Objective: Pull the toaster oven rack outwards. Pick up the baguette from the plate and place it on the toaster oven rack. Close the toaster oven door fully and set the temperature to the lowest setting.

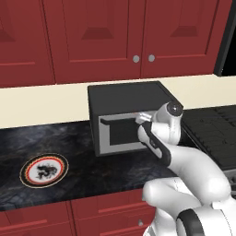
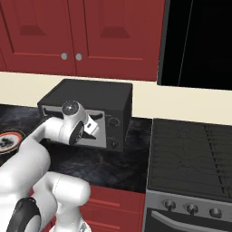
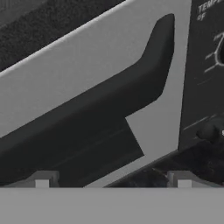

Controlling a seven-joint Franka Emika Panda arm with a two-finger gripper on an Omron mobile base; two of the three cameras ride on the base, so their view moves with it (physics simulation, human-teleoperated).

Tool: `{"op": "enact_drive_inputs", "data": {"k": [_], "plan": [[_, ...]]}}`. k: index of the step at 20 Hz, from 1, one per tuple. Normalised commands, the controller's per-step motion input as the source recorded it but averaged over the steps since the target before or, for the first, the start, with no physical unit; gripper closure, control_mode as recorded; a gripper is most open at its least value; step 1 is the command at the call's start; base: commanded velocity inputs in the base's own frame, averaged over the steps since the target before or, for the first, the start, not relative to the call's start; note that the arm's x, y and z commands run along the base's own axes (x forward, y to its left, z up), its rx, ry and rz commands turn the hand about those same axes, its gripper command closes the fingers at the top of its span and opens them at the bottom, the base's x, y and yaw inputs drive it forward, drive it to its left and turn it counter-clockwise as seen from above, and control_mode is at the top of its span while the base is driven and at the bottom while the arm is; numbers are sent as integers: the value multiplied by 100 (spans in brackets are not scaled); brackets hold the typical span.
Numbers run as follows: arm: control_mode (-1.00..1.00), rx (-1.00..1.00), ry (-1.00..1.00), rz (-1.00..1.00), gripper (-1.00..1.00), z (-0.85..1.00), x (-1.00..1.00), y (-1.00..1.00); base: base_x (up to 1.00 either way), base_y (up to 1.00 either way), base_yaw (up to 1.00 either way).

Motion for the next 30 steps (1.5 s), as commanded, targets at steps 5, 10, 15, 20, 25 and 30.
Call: {"op": "enact_drive_inputs", "data": {"k": [5, 10, 15, 20, 25, 30], "plan": [[-100, 0, 0, -13, -100, 0, 25, 13, 0, 0, 0], [-100, 0, -1, -4, -100, -3, 10, 4, 0, 0, 0], [-100, -1, -2, 0, -100, 0, -43, 0, 0, 0, 0], [-100, -2, -4, 0, -100, -2, -91, -7, 0, 0, 0], [-100, 0, -5, 0, -100, 18, -55, -43, 0, 0, 0], [-100, -1, -4, 0, -100, 35, -28, -29, 0, 0, 0]]}}
